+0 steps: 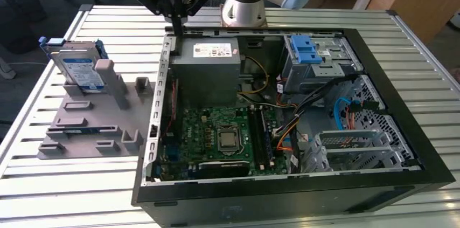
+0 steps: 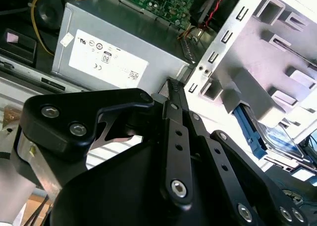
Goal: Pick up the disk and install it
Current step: 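Reach for the disk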
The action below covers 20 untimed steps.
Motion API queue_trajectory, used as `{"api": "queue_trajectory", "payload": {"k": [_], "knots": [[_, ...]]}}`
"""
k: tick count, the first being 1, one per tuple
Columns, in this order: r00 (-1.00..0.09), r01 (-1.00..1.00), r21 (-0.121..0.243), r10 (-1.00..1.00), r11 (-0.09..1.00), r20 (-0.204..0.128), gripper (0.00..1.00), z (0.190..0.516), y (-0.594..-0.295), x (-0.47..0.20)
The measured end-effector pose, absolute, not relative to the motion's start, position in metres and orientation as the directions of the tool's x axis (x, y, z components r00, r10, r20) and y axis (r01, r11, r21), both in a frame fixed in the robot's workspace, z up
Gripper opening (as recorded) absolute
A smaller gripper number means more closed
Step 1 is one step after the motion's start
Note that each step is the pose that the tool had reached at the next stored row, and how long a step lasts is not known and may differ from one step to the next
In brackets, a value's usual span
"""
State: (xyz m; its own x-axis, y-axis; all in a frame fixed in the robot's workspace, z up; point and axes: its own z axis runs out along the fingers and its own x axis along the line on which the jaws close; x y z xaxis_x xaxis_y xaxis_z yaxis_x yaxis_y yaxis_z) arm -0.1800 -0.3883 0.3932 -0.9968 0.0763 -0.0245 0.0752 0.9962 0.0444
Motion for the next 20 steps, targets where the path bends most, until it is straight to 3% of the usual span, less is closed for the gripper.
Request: {"api": "queue_trajectory", "payload": {"k": [20], "knots": [[-0.997,0.075,0.044,0.076,0.996,-0.025,0.11,0.393,-0.384,-0.216]]}}
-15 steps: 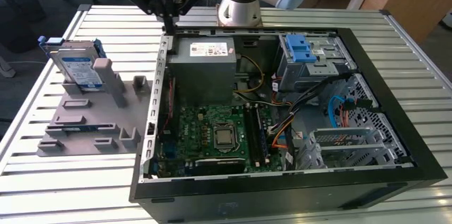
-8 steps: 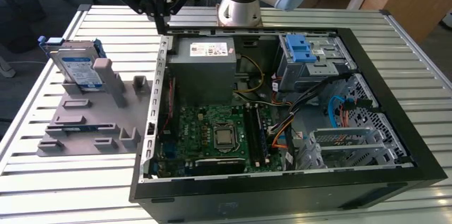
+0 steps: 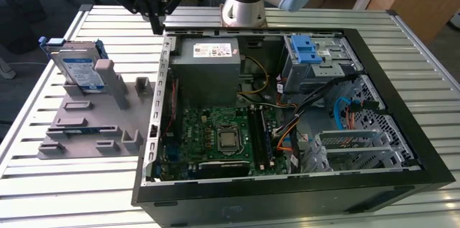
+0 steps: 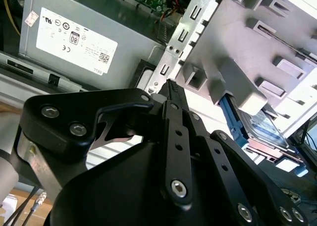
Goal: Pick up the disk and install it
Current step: 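Reach for the disk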
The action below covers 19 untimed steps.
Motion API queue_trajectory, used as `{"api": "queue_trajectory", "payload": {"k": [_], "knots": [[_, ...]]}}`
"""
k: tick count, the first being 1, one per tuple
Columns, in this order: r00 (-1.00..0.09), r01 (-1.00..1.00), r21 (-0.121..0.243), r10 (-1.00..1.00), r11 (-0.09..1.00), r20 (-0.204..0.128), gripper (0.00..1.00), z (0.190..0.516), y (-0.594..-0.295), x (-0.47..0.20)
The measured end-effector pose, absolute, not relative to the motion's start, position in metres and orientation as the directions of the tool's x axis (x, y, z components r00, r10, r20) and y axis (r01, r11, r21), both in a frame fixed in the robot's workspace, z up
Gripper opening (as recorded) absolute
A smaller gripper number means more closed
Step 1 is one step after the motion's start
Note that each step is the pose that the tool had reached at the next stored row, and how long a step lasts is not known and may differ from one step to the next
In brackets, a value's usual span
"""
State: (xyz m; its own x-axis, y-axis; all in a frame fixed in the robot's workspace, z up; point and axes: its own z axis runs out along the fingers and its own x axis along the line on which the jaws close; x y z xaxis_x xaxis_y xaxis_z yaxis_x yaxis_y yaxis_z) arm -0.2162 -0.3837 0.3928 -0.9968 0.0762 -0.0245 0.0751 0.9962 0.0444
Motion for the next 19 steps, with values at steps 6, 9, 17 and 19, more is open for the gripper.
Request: {"api": "queue_trajectory", "payload": {"k": [6,9,17,19], "knots": [[-0.997,0.075,0.044,0.076,0.996,-0.024,0.11,0.393,-0.379,-0.225],[-0.997,0.075,0.044,0.076,0.996,-0.024,0.11,0.393,-0.377,-0.229],[-0.997,0.075,0.044,0.076,0.996,-0.024,0.11,0.392,-0.371,-0.24],[-0.997,0.075,0.044,0.076,0.996,-0.024,0.11,0.392,-0.37,-0.243]]}}
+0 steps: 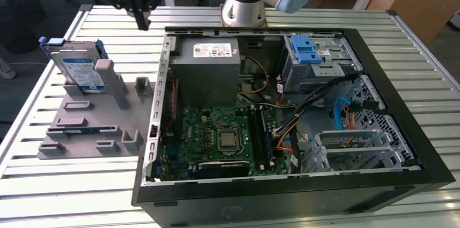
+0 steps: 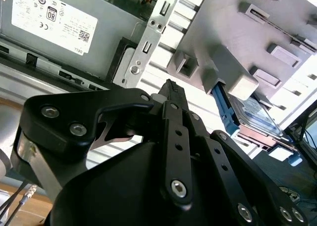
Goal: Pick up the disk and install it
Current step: 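Reach for the disk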
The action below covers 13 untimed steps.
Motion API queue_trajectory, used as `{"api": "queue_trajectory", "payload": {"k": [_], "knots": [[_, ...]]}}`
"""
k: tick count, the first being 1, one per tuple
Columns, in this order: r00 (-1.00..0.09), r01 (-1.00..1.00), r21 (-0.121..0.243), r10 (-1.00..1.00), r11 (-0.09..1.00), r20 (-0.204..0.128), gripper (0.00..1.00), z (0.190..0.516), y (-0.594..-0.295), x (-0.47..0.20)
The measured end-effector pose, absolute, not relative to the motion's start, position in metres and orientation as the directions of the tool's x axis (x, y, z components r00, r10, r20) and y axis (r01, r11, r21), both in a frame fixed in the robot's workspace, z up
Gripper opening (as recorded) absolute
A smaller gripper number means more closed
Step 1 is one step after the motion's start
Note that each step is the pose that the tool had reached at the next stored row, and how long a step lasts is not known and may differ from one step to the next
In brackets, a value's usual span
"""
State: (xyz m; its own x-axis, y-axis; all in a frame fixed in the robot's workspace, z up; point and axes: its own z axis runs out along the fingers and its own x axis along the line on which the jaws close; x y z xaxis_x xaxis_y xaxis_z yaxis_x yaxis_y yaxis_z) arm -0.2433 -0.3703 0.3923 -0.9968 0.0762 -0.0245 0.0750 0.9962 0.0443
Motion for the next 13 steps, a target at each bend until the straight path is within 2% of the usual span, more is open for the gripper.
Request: {"api": "queue_trajectory", "payload": {"k": [13], "knots": [[-0.997,0.075,0.044,0.076,0.996,-0.024,0.11,0.392,-0.364,-0.264]]}}
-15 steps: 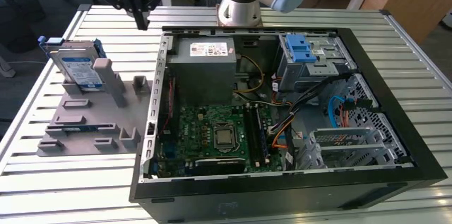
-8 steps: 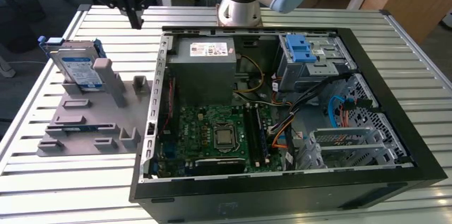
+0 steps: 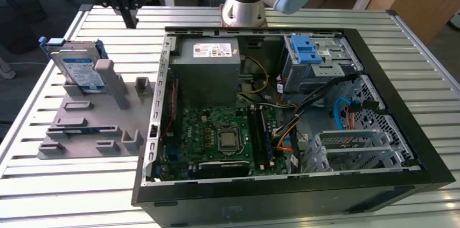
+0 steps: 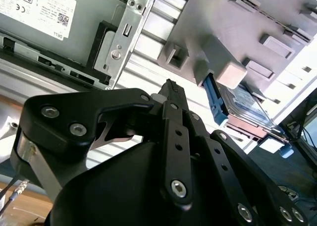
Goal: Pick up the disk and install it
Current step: 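Reach for the disk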
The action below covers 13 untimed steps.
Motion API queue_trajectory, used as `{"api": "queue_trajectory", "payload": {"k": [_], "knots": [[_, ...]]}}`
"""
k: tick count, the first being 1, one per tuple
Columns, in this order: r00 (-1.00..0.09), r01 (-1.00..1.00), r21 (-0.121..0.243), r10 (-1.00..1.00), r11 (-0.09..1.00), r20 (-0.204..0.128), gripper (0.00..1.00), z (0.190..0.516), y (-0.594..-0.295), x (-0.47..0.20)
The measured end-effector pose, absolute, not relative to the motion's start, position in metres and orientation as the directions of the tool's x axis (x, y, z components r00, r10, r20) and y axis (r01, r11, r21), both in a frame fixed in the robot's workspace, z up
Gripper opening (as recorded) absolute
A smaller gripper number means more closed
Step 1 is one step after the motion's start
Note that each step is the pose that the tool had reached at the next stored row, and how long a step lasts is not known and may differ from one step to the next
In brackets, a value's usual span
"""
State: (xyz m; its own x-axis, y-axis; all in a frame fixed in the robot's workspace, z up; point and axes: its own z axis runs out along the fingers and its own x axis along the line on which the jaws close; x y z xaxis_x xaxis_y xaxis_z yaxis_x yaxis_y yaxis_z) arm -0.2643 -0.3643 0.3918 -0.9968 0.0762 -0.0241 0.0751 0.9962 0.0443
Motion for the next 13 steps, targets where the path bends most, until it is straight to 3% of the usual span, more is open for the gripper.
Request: {"api": "queue_trajectory", "payload": {"k": [13], "knots": [[-0.997,0.075,0.044,0.076,0.996,-0.021,0.11,0.39,-0.36,-0.29]]}}
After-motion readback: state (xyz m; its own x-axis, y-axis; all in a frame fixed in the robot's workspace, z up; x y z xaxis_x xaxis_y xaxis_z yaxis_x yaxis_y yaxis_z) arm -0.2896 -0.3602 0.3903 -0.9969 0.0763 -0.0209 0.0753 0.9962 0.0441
